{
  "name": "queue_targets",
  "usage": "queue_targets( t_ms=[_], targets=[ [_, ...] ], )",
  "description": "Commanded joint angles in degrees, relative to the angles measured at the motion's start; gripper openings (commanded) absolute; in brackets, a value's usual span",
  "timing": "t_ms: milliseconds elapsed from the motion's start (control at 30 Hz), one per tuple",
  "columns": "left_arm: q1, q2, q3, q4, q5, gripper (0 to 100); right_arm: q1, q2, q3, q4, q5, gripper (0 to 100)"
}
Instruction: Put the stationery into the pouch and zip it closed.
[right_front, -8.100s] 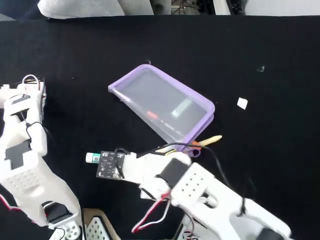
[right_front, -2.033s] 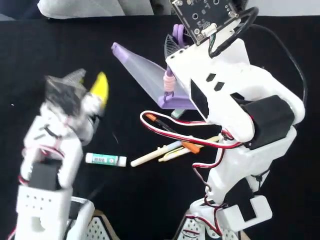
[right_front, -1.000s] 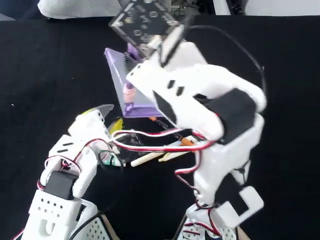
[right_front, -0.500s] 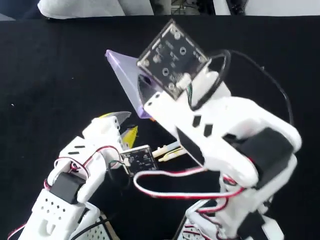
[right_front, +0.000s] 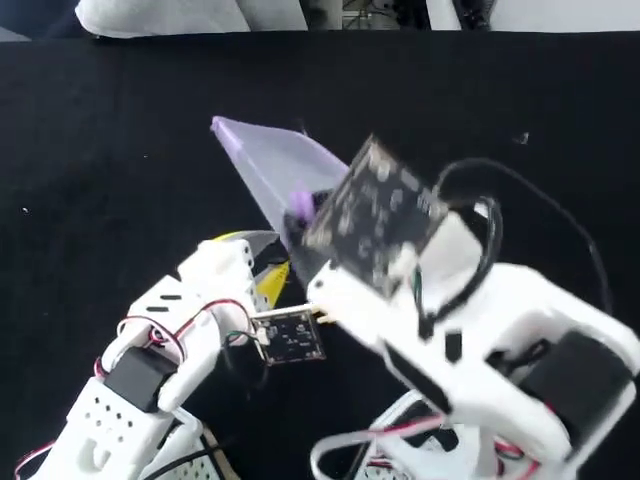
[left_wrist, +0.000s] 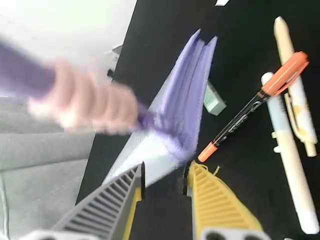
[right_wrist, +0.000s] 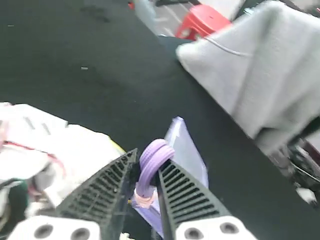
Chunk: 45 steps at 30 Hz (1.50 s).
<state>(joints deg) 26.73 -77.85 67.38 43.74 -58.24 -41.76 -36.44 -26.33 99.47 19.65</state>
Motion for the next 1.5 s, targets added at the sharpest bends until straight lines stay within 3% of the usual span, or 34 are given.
queue_targets(
  t_ms=[0, 300, 467, 633, 833, 1033, 1267, 1467],
  targets=[
    [1.6, -0.7, -1.2, -2.1, 0.1, 16, -3.5, -2.2, 0.7, 1.8, -1.4, 1.2],
    [1.4, -0.7, 10.0, -17.5, 0.0, 16, -3.9, -2.1, 1.3, 1.8, -1.7, 1.2],
    [1.3, -0.7, 11.6, -17.9, 0.2, 16, -4.3, -2.1, 2.6, 1.8, -3.3, 1.2],
    [1.1, -0.7, 11.3, -18.0, -0.2, 16, -10.5, -1.9, 4.6, 1.5, -3.2, 1.2],
    [1.7, -0.7, 11.2, -18.5, -0.2, 16, -12.8, -1.0, 4.7, 1.3, -1.5, 1.2],
    [1.6, -0.1, 15.7, -25.1, 0.0, 16, -18.2, 2.2, 3.0, 1.1, -1.7, 1.2],
    [1.5, -0.1, 22.2, -38.1, -0.3, 16, -18.7, 5.6, -1.3, 1.1, -1.7, 1.2],
    [1.5, -0.1, 22.5, -38.4, -0.3, 16, -18.8, 6.0, -1.3, 0.9, -1.7, 1.2]
  ],
)
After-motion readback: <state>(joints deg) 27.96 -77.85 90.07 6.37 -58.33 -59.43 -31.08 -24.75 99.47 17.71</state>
